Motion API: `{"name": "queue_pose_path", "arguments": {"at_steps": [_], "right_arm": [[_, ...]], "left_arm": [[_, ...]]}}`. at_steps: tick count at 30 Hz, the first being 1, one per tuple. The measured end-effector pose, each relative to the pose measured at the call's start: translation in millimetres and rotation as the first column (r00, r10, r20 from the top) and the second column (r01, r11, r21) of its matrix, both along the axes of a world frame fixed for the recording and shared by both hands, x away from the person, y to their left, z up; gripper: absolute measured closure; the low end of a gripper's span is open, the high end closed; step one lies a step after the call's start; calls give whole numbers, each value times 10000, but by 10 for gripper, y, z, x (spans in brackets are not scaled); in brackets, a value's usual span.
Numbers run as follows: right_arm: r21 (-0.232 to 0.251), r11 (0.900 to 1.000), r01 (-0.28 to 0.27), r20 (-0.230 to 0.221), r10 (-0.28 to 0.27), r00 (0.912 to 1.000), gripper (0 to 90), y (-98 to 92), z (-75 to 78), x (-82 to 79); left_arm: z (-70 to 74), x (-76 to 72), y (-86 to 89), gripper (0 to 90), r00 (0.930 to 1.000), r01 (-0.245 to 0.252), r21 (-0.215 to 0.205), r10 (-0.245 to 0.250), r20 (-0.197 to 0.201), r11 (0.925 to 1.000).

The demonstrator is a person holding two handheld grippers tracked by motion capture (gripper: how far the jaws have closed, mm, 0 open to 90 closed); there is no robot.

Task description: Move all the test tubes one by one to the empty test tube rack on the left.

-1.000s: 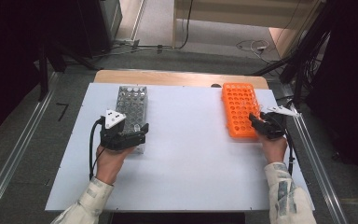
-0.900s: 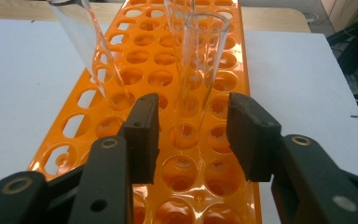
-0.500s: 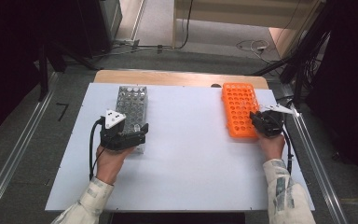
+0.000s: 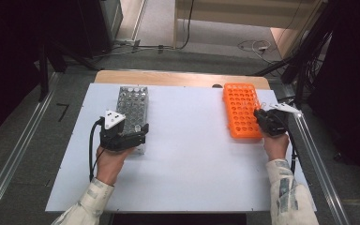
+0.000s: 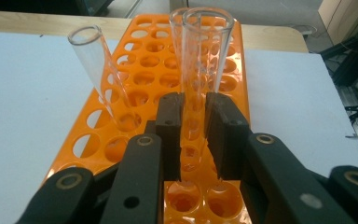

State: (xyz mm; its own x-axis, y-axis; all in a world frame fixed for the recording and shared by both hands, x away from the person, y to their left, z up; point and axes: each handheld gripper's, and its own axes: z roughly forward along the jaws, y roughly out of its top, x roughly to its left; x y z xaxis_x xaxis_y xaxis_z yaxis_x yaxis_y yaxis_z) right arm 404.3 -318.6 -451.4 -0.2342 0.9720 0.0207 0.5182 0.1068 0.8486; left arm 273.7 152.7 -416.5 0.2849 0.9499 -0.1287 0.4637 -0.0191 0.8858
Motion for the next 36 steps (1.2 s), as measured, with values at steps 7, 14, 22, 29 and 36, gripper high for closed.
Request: {"name": "queue_pose_path", "arguments": {"at_steps": [7, 14, 22, 29, 36], "right_arm": [[22, 10000, 36, 222, -36, 9997, 727, -14, 103, -55], [58, 9999, -127, 363, 125, 9993, 728, -13, 224, -149], [211, 9983, -535, 291, 529, 9982, 728, 35, 331, -278], [308, 9939, -1055, 210, 1049, 9943, 727, 133, 385, -391], [374, 9831, -1792, 93, 1790, 9838, 727, 313, 409, -473]], "left_arm": [[5, -6, -1, 125, 10000, 30, 19, -30, 18, 10000], [15, -15, -7, 125, 10000, 86, -3, -86, 48, 10000], [30, -33, -12, 125, 9999, 134, 31, -135, 69, 9999], [50, -49, -33, 125, 9996, 243, 7, -243, 131, 9997], [68, -67, -42, 125, 9994, 294, -1, -294, 188, 9996]]}}
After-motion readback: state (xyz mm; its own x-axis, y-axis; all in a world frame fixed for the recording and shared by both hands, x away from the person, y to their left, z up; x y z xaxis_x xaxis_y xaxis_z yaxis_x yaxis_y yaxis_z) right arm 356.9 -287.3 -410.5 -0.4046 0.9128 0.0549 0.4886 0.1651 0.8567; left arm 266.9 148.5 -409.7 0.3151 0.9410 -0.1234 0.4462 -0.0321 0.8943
